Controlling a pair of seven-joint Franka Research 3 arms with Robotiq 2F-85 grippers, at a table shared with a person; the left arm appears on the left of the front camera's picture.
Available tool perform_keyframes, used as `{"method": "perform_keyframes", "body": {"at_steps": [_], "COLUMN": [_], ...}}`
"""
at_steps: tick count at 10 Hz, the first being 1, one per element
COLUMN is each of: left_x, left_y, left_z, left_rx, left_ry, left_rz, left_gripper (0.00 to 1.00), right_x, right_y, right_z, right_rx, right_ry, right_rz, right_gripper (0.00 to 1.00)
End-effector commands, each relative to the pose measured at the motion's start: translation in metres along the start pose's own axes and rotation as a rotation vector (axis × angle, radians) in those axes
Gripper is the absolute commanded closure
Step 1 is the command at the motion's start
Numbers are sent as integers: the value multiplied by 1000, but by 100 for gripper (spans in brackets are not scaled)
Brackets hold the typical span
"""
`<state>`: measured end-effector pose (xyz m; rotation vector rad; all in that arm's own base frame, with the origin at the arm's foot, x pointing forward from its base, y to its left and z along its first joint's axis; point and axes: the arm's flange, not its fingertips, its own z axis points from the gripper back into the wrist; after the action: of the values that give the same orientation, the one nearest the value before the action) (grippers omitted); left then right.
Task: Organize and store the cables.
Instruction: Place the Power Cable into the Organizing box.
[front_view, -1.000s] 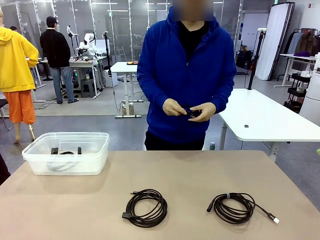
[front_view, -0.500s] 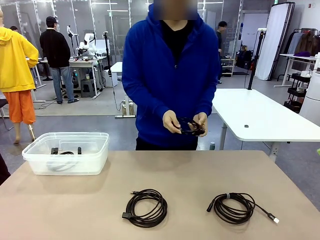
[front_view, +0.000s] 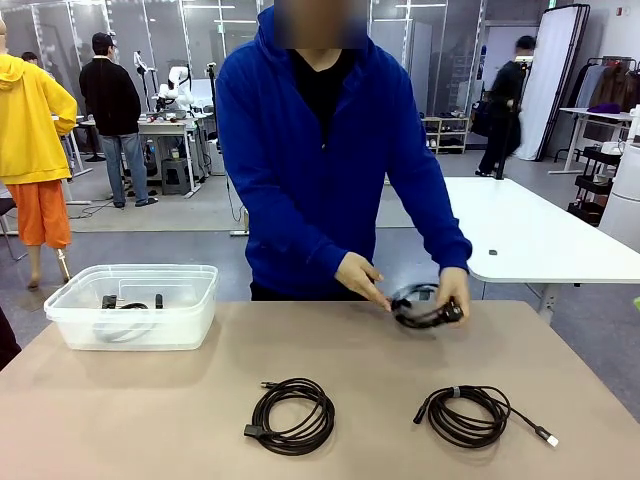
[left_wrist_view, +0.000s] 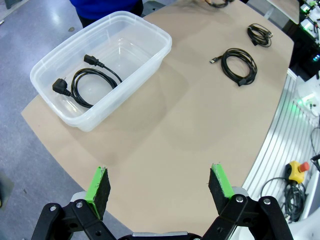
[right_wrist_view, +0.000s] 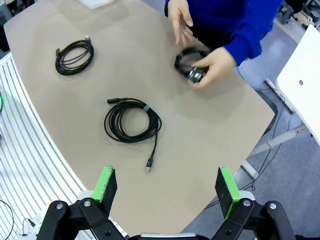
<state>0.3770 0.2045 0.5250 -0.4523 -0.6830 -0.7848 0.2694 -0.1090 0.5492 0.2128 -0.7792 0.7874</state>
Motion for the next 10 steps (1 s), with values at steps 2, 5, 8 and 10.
{"method": "perform_keyframes", "body": {"at_steps": [2, 5, 8, 10], "left_x": [1, 1, 1, 1], "left_y": [-3, -3, -3, -3], "left_z": [1, 1, 1, 1], "left_rx": [10, 10, 10, 10], "left_ry": [2, 2, 2, 2], "left_rz": [-8, -8, -8, -8], "left_gripper": [0, 0, 0, 0], "right_x": [-2, -2, -2, -2], "right_y": [0, 0, 0, 0], "right_z": [1, 1, 1, 1], "right_rx": [4, 4, 4, 4], "right_ry": [-2, -2, -2, -2], "right_rz": [15, 15, 15, 15], "right_gripper": [0, 0, 0, 0]}}
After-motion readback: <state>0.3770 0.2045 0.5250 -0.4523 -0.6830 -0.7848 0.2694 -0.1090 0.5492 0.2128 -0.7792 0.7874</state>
